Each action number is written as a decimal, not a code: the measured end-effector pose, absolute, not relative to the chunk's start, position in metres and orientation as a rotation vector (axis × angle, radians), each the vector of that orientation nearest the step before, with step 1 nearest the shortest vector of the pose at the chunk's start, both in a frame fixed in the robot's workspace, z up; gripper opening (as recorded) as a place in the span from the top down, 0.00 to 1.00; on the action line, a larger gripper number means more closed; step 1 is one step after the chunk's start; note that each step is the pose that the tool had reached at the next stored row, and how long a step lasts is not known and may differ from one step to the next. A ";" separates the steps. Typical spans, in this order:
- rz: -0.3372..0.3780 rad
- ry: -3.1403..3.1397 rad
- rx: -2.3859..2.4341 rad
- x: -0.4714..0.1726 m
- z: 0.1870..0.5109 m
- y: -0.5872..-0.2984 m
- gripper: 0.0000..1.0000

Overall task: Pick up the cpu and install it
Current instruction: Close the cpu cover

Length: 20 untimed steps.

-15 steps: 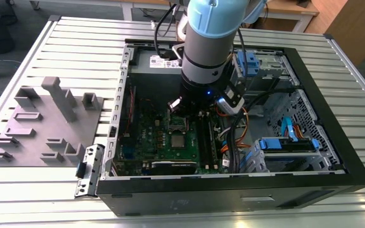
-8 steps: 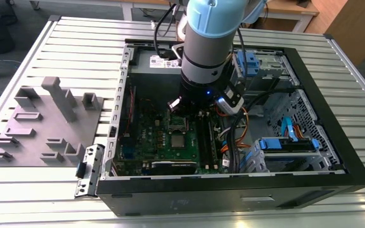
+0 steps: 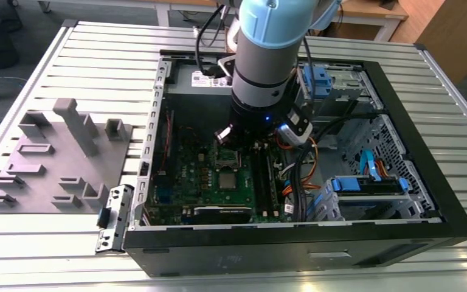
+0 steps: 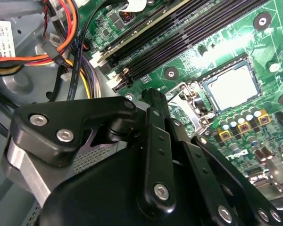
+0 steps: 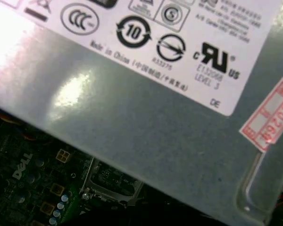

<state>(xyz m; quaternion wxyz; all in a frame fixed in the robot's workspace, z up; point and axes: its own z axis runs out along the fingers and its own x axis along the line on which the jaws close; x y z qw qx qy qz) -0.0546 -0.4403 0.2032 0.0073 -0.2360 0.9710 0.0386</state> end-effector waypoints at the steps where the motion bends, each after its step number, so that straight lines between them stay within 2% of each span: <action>1: 0.121 3.034 -0.749 -0.055 0.203 -0.440 0.89; 20: 0.124 3.025 -0.795 -0.053 0.224 -0.443 0.89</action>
